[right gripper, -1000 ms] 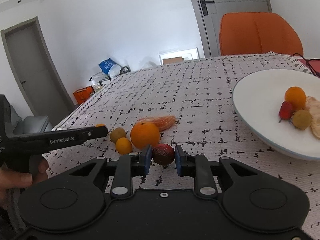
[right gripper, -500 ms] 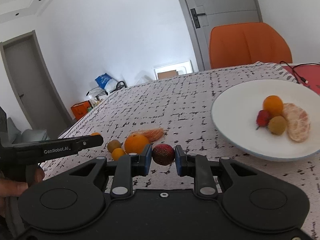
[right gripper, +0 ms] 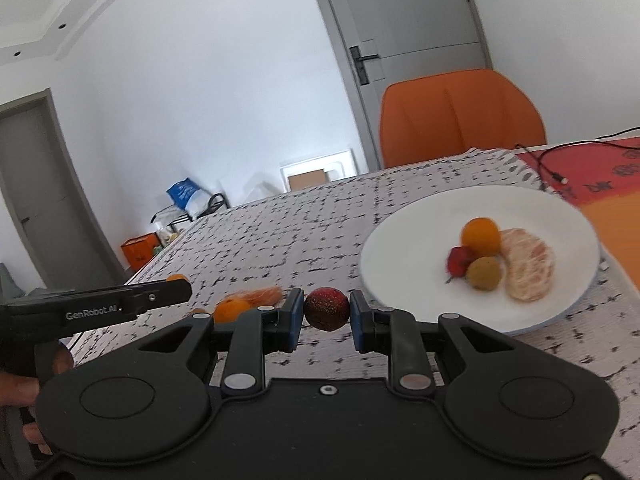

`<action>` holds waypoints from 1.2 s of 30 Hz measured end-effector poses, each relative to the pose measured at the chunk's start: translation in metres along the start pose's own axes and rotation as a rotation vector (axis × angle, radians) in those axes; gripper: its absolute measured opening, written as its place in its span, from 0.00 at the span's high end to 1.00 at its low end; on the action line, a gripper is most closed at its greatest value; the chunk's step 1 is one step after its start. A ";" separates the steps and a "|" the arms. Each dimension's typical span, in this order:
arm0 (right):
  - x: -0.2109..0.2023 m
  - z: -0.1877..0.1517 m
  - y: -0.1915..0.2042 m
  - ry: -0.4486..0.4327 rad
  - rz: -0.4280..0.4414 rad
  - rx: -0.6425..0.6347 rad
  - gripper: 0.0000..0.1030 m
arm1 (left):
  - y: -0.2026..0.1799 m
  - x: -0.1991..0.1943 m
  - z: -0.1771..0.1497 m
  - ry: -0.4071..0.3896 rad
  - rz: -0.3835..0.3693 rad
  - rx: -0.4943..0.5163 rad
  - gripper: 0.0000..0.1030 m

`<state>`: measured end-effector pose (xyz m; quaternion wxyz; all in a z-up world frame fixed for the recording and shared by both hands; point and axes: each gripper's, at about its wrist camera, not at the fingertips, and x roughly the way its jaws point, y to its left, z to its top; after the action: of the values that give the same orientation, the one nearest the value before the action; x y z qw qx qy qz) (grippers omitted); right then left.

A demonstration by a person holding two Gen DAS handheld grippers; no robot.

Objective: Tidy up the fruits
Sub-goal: 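Carry the dark red plum over the bowl and open the right tool while the left carries the small orange, then lower the small orange into the white bowl and open the left tool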

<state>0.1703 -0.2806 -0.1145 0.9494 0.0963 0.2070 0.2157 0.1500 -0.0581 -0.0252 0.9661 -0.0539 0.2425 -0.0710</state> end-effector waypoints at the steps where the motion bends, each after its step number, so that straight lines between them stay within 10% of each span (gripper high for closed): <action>1: -0.002 0.001 -0.003 -0.004 -0.005 0.005 0.77 | -0.003 0.001 0.001 -0.002 -0.005 0.003 0.79; 18: -0.009 0.005 -0.046 -0.037 -0.096 0.052 0.77 | -0.043 0.024 0.004 0.006 -0.087 0.051 0.79; 24: -0.015 0.005 -0.053 -0.060 -0.129 0.041 0.57 | -0.056 0.033 0.007 0.012 -0.111 0.065 0.79; 36: -0.034 0.002 -0.071 -0.077 -0.154 0.083 0.49 | -0.089 0.048 0.011 0.021 -0.173 0.114 0.79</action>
<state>0.1699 -0.3593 -0.1203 0.9656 0.1277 0.1857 0.1296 0.1873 -0.1532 -0.0257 0.9552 -0.0187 0.2424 -0.1686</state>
